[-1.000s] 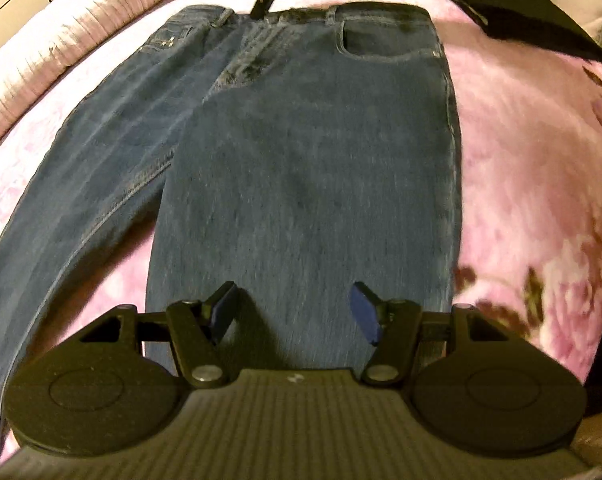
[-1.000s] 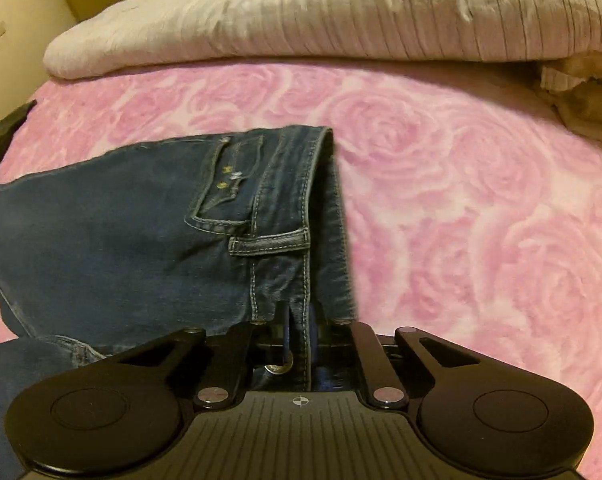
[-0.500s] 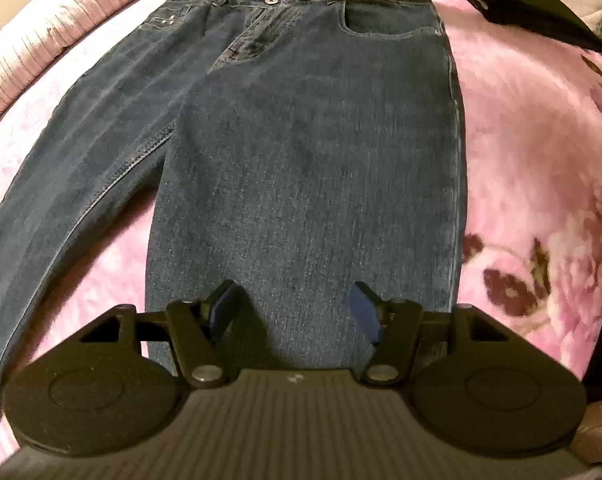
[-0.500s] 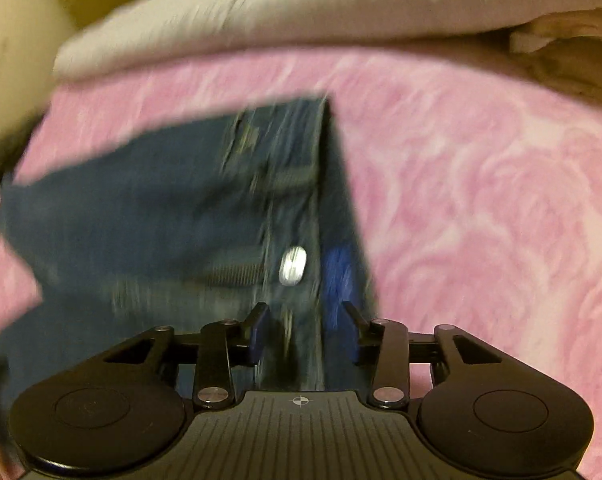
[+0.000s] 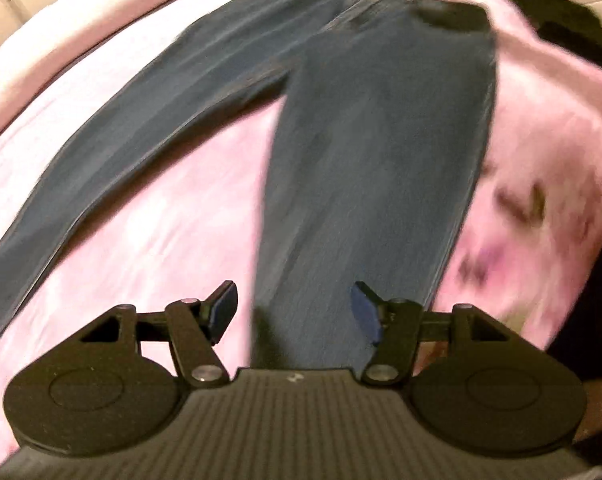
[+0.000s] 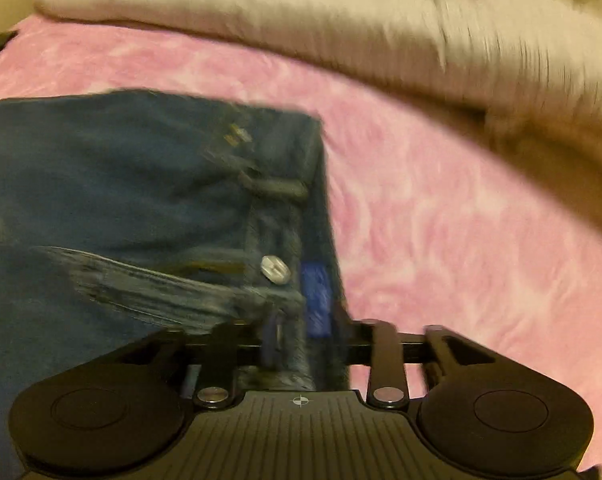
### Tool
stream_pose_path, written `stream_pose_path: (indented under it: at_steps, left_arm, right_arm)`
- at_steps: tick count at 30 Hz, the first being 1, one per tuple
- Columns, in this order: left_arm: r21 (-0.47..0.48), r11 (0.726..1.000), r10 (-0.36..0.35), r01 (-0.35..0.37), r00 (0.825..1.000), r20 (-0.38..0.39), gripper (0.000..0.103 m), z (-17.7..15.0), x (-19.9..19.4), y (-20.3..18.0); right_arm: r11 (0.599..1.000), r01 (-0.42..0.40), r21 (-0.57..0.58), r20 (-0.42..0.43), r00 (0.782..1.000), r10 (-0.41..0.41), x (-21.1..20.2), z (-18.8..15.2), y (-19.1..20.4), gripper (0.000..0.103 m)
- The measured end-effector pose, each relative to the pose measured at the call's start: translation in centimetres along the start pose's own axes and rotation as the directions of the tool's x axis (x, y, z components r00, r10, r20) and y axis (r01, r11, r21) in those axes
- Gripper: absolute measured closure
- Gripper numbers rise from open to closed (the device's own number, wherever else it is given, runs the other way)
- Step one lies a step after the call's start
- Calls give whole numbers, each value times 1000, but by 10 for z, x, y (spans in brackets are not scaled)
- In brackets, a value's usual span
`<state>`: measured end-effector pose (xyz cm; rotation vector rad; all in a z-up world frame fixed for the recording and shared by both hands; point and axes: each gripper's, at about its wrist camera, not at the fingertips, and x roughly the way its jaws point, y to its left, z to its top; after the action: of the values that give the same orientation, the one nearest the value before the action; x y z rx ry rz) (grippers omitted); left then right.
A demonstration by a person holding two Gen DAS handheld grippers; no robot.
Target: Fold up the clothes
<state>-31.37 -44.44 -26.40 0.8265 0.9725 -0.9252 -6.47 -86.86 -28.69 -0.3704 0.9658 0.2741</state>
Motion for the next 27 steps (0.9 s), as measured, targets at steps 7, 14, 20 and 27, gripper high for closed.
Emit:
stream_pose_path:
  at_steps: [7,14,20,27]
  left_arm:
    - [-46,993,106,-113,986,-132,41,-100,-23,50]
    - [93,993,-64,70,996,-62,27,-145,-14,100]
    - [39,955,-293,293,956,1,27,-170,-23,143]
    - [175,920,-350,350,936,-33,49,-194,-12,137]
  right_arm:
    - [971,-189,-148,89,975,203,-71,8,131,55]
    - [761,-475,-443,-81,866,493,-110,4,306,52]
    - [632,-596,-496,-248,795,554,-122,-2,409,50]
    - [576,-570,-586,-335,818,468,-119,-38,487,48]
